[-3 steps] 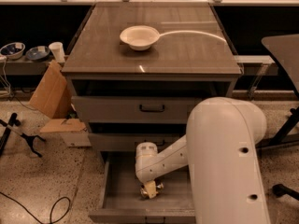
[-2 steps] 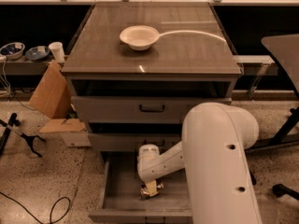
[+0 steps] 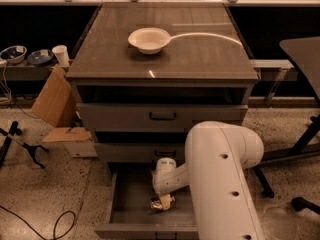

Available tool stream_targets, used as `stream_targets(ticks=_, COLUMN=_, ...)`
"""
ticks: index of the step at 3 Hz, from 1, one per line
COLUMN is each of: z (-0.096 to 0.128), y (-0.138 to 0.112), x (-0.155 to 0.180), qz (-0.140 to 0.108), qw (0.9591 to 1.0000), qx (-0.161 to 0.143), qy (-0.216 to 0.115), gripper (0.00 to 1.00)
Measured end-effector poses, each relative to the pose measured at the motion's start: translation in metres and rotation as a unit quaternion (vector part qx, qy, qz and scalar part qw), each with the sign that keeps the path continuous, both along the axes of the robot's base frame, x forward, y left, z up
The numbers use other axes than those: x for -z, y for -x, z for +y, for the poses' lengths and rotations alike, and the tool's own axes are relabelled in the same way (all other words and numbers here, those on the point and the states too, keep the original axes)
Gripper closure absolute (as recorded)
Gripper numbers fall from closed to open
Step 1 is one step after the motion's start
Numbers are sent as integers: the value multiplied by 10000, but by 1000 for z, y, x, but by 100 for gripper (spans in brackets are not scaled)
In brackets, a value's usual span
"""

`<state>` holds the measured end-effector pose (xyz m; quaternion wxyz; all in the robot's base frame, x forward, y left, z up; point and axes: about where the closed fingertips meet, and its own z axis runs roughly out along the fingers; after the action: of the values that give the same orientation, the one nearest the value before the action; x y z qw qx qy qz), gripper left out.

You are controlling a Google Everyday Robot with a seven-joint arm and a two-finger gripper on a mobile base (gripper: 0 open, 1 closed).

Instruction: Pick orange can from bottom drawer and place on counter

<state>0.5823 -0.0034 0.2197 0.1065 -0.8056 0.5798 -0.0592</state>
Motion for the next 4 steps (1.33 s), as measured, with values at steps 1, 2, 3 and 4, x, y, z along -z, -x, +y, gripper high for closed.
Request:
stream_targets(ticks=1, z=-7, y=-3, x=34, qz=146, qw=9999, qx=7, qy=-85, gripper=0)
stream_targets(ticks=2, z=-11, y=-1, x=63, qz=279, qw=9995, qx=40, qy=-170, gripper=0)
stream_targets(ticks=3, z=-9, y=3, x=85, qz=387, qw=9989, qx=42, qy=-264, gripper=0)
stream_targets(ticks=4, z=-4, y=5, x=101, qz=464, qw=9982, qx=16, qy=-371, gripper=0)
